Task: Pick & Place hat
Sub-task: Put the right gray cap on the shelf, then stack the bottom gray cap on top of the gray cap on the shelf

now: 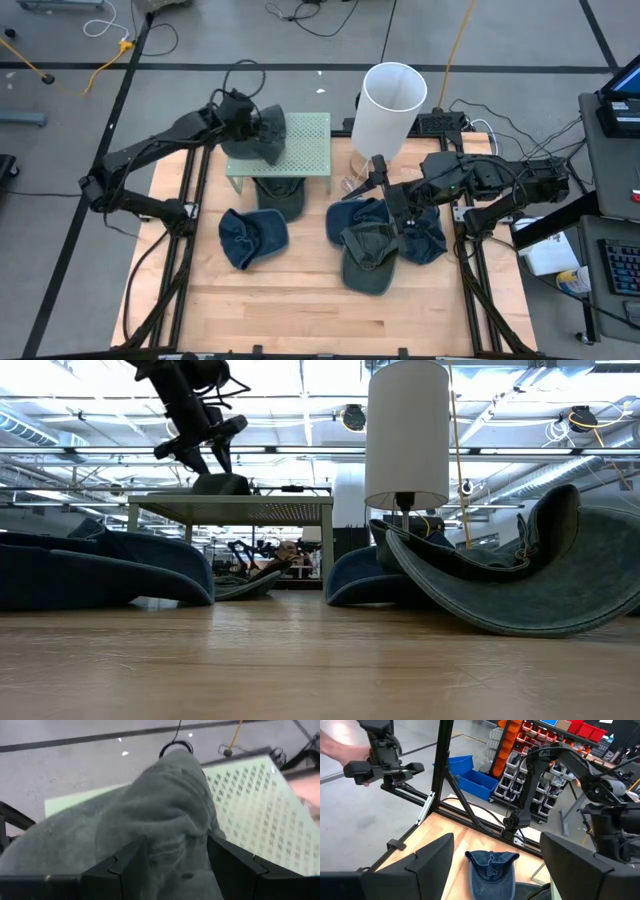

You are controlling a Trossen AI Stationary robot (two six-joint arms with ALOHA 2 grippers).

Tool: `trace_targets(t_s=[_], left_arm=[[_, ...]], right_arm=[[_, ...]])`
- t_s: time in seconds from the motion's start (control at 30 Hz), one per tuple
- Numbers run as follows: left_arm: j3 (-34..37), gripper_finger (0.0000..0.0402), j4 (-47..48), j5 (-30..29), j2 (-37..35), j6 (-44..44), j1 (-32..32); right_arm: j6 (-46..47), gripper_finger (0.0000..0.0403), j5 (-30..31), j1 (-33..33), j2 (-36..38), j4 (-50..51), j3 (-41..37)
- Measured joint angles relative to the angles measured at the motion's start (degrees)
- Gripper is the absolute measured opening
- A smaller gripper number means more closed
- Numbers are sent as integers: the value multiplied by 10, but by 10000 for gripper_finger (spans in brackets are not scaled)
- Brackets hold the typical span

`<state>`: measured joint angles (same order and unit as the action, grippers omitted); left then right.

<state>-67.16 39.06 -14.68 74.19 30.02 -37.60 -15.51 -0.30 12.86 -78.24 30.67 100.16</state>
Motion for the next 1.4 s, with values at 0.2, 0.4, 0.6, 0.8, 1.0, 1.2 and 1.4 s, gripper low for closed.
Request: trace_targets(t_s=[0.2,0.4,0.6,0.8,1.0,1.2,1.4], left_arm=[[0,212,60,0,-6,2,19],[0,212,27,9,-28,2,26],[0,212,-49,163,-52,-9,26],[0,212,-134,430,-61,8,29],[0,212,-199,616,-61,117,54],[0,212,-245,674,-61,158,98],[0,212,-317,686,-61,168,137]], right_arm=[[-2,288,1,0,0,0,0],[-6,288,2,0,0,0,0],[16,288,6,0,0,5,0],[139,288,35,0,0,80,0],[299,287,55,0,0,169,-1],[587,268,110,0,0,275,-5],[813,251,120,42,-7,322,-27]])
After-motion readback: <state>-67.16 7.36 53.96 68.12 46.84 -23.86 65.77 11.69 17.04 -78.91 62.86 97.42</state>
